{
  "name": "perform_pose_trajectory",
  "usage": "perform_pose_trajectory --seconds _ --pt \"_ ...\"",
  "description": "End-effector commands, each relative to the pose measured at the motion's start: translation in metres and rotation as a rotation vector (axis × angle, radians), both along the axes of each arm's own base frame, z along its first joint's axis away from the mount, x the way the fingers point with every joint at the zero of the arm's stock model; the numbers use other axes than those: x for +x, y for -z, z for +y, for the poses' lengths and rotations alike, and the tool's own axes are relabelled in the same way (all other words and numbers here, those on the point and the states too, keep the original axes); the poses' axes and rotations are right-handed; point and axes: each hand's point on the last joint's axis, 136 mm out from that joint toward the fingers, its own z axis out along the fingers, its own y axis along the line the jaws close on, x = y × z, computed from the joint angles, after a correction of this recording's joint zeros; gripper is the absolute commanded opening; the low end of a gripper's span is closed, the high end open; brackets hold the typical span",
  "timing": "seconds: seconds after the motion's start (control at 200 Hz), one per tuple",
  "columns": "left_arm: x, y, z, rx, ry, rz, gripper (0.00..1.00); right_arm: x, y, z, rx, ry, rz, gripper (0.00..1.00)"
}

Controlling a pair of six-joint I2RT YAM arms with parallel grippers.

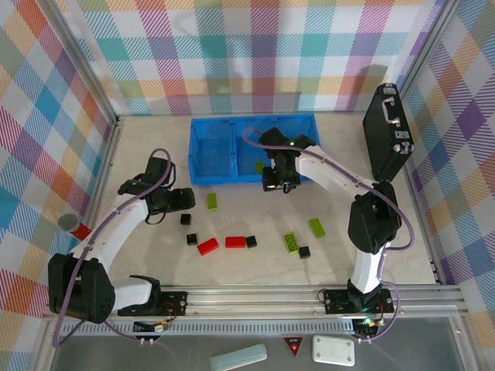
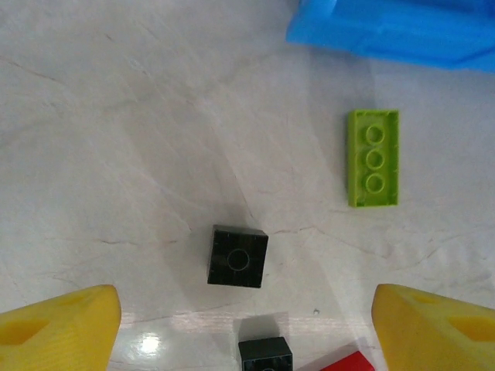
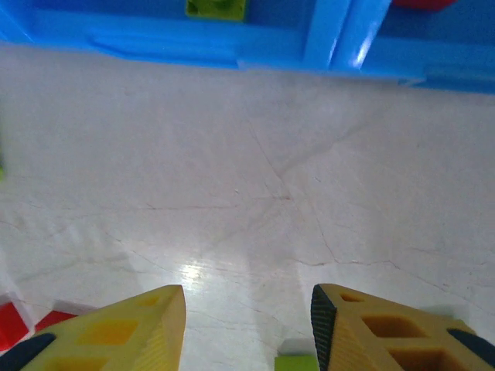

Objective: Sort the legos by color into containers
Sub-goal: Pick up the lego from the middle-left of the table.

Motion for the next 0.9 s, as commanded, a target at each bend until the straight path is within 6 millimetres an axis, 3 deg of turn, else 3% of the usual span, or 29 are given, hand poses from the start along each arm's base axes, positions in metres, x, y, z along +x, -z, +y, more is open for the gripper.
perform_pose_trajectory --seconds 0.0,0.54,0.895 --pt "-0.004 0.015 0.0 0.04 -0.008 0.029 0.83 -0.008 -0.009 -0.001 0.029 -0.003 -0.018 0.48" --pt "-0.006 0.075 -0.012 0.087 0.055 0.185 0.67 -0.025 -0.012 -0.024 -0.027 -0.005 -0.018 0.48" --pt "-0.009 0.086 -0.012 0.105 0.067 0.24 0.55 -0.034 -0.009 -0.032 -0.038 0.001 -0.006 0.48"
